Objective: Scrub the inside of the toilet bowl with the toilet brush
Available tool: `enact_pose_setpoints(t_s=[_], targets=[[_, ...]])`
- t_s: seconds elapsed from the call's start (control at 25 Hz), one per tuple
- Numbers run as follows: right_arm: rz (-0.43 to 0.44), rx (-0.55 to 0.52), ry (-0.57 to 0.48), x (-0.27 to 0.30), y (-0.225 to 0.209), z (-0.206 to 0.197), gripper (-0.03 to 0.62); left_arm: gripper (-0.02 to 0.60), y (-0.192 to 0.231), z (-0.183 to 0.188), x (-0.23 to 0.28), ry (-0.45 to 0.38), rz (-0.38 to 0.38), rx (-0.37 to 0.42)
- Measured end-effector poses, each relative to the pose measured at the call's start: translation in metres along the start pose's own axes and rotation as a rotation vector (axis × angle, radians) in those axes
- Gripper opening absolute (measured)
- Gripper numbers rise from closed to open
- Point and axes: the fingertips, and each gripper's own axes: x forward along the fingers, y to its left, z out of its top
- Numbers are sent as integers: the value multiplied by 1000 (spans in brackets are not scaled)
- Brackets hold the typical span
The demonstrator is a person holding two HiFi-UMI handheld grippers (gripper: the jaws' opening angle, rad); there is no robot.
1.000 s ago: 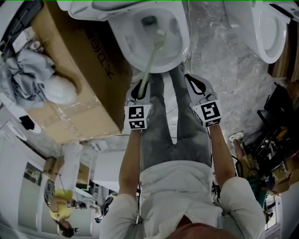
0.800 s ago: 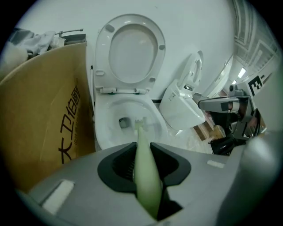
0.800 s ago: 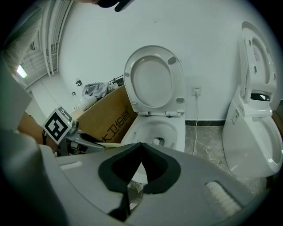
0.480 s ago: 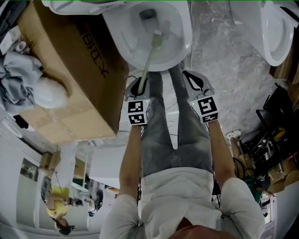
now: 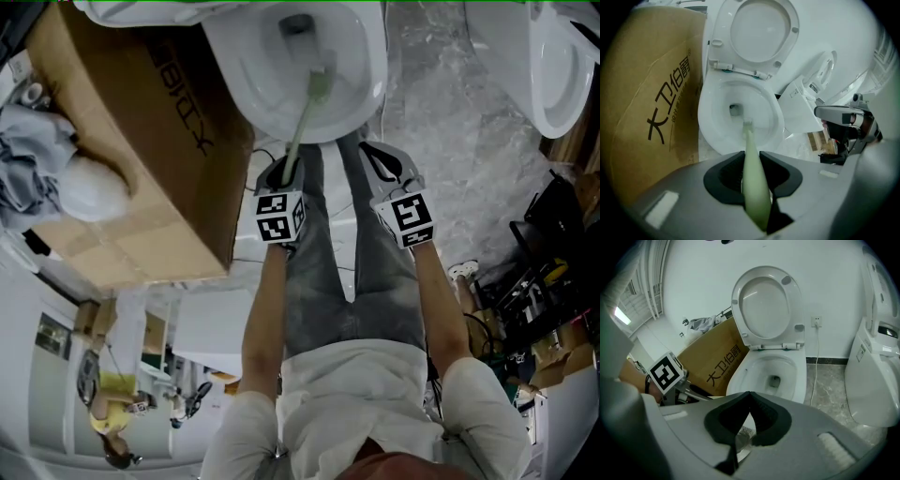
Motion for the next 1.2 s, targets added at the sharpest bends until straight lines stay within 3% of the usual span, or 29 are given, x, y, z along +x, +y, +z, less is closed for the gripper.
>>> enact_pose_setpoints(t_s=[0.56, 0.96, 1.2], targets=[[1, 20, 10, -1, -11, -1, 3, 117, -25, 11, 22, 8, -40, -86], [13, 14, 13, 3, -19, 6, 3, 117, -39, 30, 45, -32, -71, -251], [18, 15, 15, 4, -22, 7, 3, 117, -44, 52, 56, -63, -65, -266]])
